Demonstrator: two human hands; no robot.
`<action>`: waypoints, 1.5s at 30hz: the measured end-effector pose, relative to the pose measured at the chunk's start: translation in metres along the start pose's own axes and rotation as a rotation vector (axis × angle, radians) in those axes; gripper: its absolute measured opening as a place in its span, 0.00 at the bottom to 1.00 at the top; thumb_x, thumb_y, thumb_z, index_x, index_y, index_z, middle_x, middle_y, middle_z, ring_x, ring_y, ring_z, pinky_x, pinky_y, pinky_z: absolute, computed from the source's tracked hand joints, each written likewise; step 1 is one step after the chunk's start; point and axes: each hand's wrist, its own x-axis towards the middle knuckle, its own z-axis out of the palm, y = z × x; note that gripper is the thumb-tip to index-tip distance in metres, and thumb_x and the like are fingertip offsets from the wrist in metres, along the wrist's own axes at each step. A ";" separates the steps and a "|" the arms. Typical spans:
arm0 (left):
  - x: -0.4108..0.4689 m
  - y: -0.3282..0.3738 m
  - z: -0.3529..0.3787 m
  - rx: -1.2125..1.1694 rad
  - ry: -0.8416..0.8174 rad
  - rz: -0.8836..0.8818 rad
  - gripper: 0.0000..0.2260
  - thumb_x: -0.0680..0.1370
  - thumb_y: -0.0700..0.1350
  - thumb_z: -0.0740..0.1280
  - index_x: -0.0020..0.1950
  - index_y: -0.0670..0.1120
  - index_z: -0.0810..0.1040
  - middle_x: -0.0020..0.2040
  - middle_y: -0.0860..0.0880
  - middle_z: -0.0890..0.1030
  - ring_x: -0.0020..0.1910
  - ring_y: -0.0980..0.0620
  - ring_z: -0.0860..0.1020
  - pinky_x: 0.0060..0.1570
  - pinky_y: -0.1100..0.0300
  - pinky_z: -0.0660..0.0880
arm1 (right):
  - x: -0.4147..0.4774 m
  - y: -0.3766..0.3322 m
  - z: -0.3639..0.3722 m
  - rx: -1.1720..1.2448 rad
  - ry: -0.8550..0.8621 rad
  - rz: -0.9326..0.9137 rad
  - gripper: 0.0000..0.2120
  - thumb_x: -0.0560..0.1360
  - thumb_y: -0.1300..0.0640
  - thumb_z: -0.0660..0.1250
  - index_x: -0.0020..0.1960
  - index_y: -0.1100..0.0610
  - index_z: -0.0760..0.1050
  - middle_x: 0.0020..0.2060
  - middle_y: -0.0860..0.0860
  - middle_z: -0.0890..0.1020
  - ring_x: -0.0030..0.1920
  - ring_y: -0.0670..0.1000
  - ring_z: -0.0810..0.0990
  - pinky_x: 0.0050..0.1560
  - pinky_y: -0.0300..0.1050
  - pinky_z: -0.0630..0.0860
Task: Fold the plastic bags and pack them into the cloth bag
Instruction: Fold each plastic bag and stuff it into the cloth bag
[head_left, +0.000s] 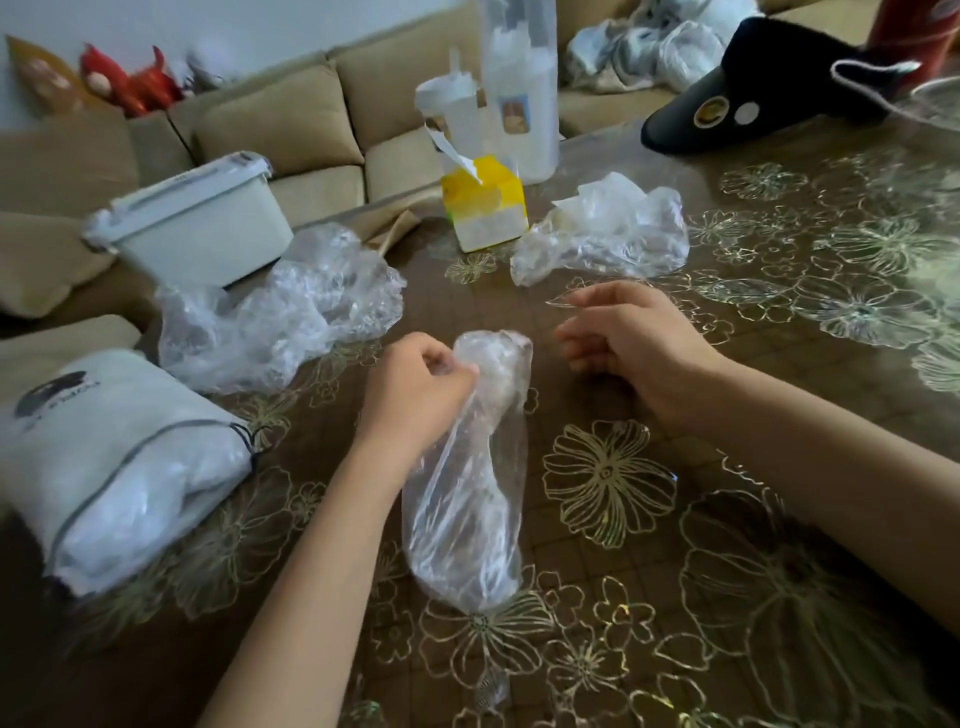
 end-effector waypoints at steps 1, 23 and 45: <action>-0.001 0.002 -0.005 -0.135 -0.020 -0.047 0.06 0.75 0.45 0.69 0.41 0.46 0.74 0.40 0.51 0.76 0.40 0.54 0.74 0.39 0.61 0.70 | 0.001 0.002 0.000 0.004 -0.013 0.016 0.14 0.74 0.67 0.67 0.57 0.60 0.69 0.42 0.57 0.79 0.38 0.51 0.78 0.40 0.43 0.77; -0.010 0.005 -0.005 -0.659 -0.327 -0.286 0.12 0.73 0.36 0.69 0.56 0.41 0.79 0.50 0.42 0.84 0.43 0.49 0.82 0.46 0.55 0.79 | -0.011 0.000 0.004 -0.083 -0.385 0.186 0.06 0.73 0.62 0.68 0.47 0.62 0.73 0.36 0.57 0.79 0.30 0.48 0.79 0.29 0.38 0.77; -0.009 0.006 0.004 -0.779 -0.251 -0.299 0.08 0.78 0.34 0.62 0.54 0.38 0.79 0.45 0.43 0.83 0.39 0.50 0.80 0.38 0.57 0.78 | -0.002 0.004 -0.001 0.107 -0.374 0.106 0.18 0.75 0.74 0.58 0.32 0.60 0.78 0.27 0.53 0.80 0.26 0.47 0.79 0.29 0.36 0.78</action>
